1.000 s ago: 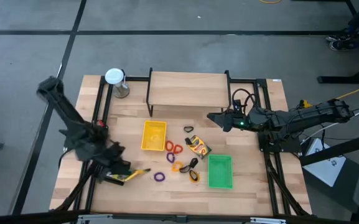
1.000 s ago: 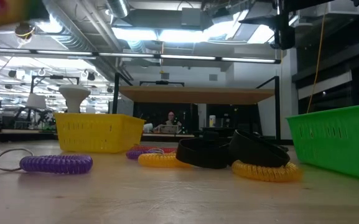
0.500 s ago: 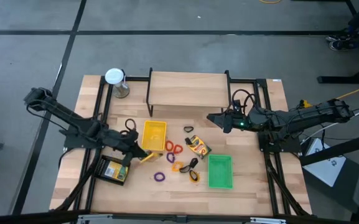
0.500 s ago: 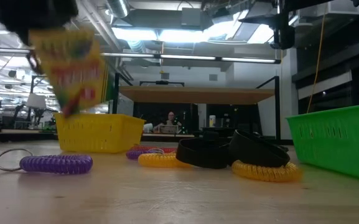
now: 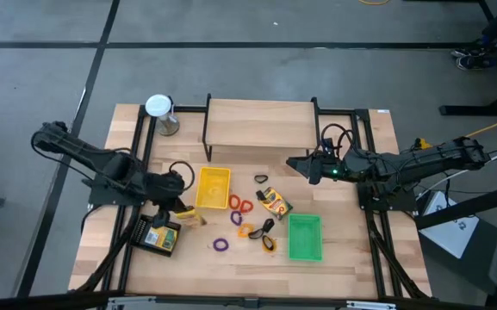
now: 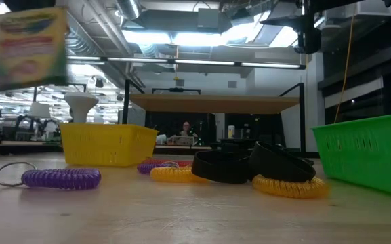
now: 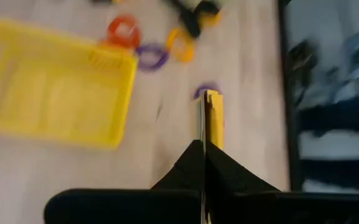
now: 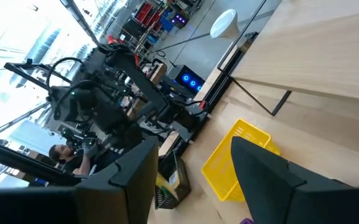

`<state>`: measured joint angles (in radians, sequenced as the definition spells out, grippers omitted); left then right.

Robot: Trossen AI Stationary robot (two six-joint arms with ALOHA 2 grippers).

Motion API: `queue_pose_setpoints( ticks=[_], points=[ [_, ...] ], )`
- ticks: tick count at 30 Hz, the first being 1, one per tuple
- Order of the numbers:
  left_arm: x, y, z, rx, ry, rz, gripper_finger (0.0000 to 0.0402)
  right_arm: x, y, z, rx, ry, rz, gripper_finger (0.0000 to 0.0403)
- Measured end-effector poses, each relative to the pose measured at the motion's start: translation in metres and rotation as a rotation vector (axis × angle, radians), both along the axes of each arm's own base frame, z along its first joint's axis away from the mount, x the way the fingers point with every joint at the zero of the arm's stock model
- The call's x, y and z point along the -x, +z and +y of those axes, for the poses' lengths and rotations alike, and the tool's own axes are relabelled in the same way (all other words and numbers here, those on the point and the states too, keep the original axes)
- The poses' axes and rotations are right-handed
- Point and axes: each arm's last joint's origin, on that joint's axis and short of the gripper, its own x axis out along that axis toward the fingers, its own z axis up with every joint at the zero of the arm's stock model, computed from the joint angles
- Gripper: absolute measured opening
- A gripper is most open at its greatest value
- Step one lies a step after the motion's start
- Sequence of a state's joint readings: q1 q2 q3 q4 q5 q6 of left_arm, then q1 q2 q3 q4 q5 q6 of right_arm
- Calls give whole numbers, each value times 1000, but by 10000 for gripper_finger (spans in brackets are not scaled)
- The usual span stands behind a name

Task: Pick & Place Office Desk Supplies
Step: Put the yellow crayon box into the black bin

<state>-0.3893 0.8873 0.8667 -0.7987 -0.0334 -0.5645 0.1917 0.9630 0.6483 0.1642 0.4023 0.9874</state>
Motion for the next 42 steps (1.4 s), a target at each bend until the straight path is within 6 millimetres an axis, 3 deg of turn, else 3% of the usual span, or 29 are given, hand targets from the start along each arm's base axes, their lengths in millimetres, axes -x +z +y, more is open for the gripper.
queue_pose_setpoints(
  ticks=[5, 10, 28, 42],
  points=[
    [25, 3, 0, -95, -80, 216, 1, 0, 0, 0, 0, 0, 0, 206],
    [36, 0, -10, -123, -191, 290, 1, 0, 0, 0, 3, 0, 1, 206],
    [39, -20, -47, -133, -408, 528, 1, 0, -1, 0, 9, 1, 10, 206],
    [39, -26, -58, -114, -579, 582, 1, 0, -1, 0, 9, 1, 11, 206]
  ],
)
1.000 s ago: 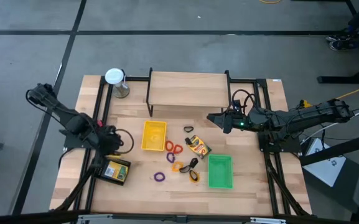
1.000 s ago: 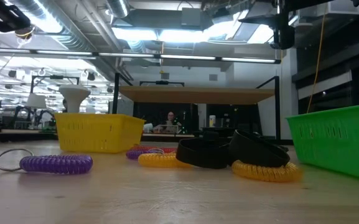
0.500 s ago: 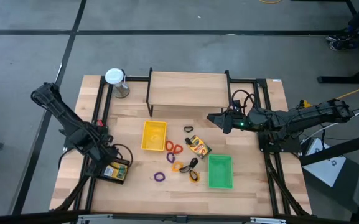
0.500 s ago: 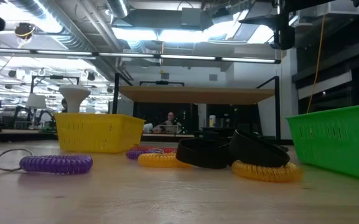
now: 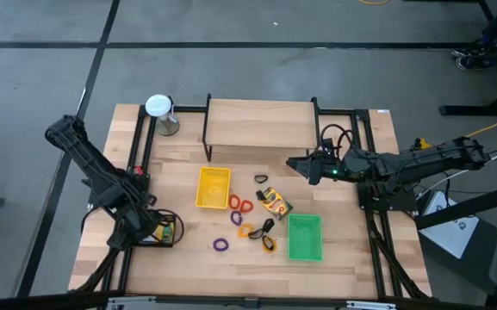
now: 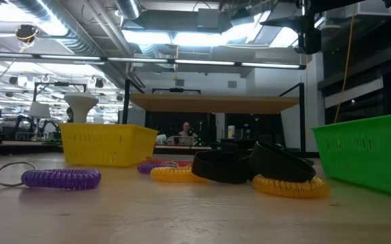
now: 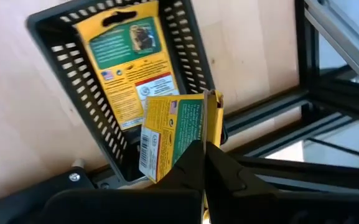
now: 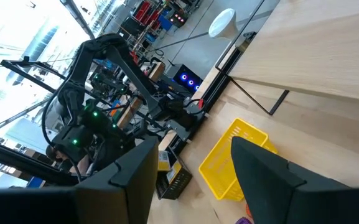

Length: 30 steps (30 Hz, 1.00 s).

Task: Pick & Place Office Desk Supplies
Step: Put the yellow crayon box into the black bin

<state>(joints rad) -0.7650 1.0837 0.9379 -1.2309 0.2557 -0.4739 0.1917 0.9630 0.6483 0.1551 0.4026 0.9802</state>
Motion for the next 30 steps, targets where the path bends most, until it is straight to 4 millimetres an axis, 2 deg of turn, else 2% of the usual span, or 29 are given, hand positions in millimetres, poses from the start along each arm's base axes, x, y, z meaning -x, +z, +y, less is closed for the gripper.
queue_pose_setpoints(
  ticks=[13, 21, 30],
  points=[
    [-4, -7, -7, 31, -128, 50, 1, 0, 0, 0, 1, -5, 0, 206],
    [-5, -9, -8, 26, -149, 61, 1, 0, 0, -1, 3, -24, -1, 206],
    [-1, 10, -3, -14, -166, 86, 1, 0, 0, -1, 16, -24, 1, 206]
  ],
)
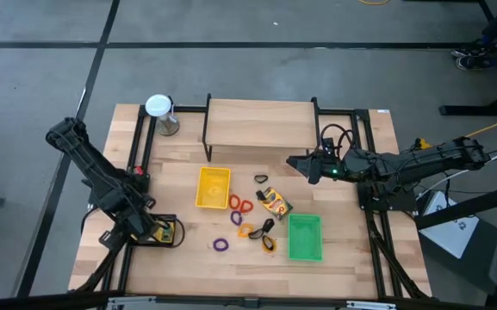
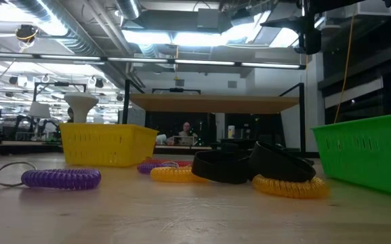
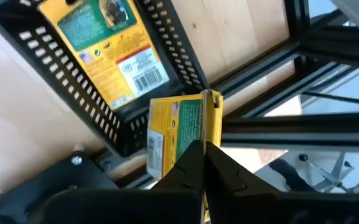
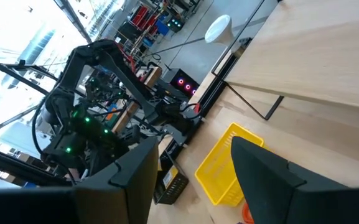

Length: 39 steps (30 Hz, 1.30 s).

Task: Pick & Place Office Desk Supplies
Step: Put the yellow crayon box into the black bin

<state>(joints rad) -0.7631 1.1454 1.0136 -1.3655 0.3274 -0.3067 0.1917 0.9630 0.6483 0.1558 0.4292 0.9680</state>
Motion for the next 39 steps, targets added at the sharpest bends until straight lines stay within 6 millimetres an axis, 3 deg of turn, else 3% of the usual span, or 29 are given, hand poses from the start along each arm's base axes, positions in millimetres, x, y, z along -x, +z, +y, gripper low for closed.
queue_pose_setpoints(
  ticks=[9, 23, 30, 39],
  points=[
    [1, 0, 1, 37, -79, 26, 1, 0, 0, -1, 15, -26, 2, 206],
    [-33, -27, -11, 50, -249, 43, 1, 0, 2, -1, 15, -51, -14, 206],
    [-50, -38, -19, 117, -244, 21, 1, 0, 2, -1, 15, -50, -14, 206],
    [-60, -44, -8, -87, -166, -54, 24, 0, 2, -1, 7, -21, -15, 206]
  ],
)
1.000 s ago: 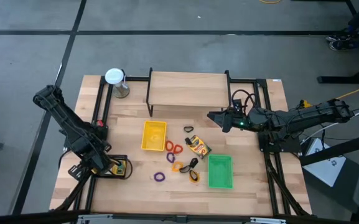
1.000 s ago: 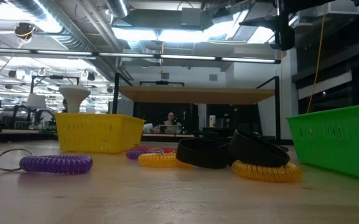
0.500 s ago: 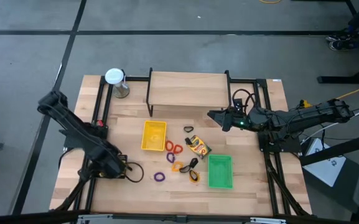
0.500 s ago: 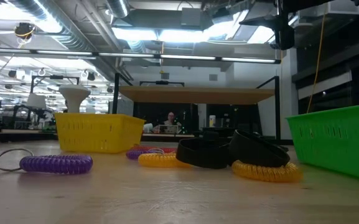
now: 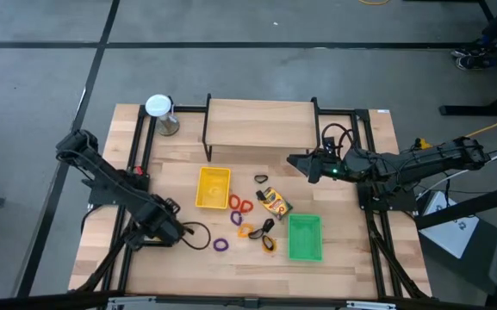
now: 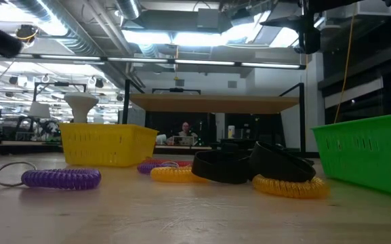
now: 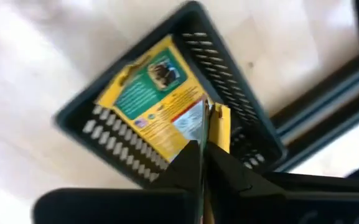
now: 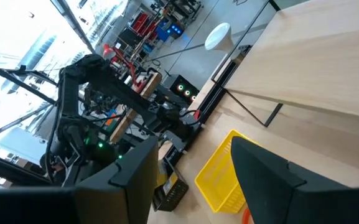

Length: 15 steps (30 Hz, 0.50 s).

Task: Pick & Place Office Desk Supplies
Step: Put the yellow crayon box into the black bin

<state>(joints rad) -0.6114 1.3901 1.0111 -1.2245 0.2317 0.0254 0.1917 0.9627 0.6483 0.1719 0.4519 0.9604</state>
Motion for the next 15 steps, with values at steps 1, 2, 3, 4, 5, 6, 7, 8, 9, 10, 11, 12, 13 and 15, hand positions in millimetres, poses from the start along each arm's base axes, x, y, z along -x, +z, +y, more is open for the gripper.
queue_pose_setpoints(
  ticks=[1, 2, 3, 4, 5, 6, 7, 8, 9, 10, 11, 12, 13, 15],
  points=[
    [0, 0, 2, -16, 6, -2, 32, 0, 0, 0, 0, 0, 0, 206],
    [-1, 0, 4, -29, 13, -4, 41, 0, 0, 0, 0, 0, 0, 206],
    [-2, 0, 5, -37, 24, -5, 50, 0, 0, 0, 0, 0, 0, 206],
    [-2, 0, 6, -39, 34, -5, 60, 0, 0, 0, 0, 1, 0, 206],
    [-3, 0, 8, -38, 41, -5, 70, 0, 0, 0, -1, 7, 0, 206],
    [-4, 1, 8, -37, 46, -8, 80, 0, 0, 0, -1, 11, 0, 206],
    [-4, 1, 9, -33, 52, -12, 90, 0, 0, 0, -2, 17, 0, 206],
    [-5, 1, 8, -28, 53, -20, 100, 0, 0, 1, -3, 21, 0, 206],
    [-5, 2, 8, -22, 54, -27, 110, 0, 0, 1, -3, 23, 0, 206],
    [-6, 2, 8, -15, 56, -37, 120, 0, 0, 1, -3, 23, 0, 206],
    [-7, 2, 8, -5, 59, -49, 130, 0, 0, 1, -3, 23, -2, 206],
    [-8, 3, 8, 2, 68, -59, 140, 0, 0, 1, -4, 23, -5, 206],
    [-9, 3, 8, 9, 80, -68, 149, 0, 1, 1, -4, 23, -7, 206],
    [-11, 4, 9, 14, 106, -77, 167, 0, 1, 1, -4, 23, -7, 206]
  ],
)
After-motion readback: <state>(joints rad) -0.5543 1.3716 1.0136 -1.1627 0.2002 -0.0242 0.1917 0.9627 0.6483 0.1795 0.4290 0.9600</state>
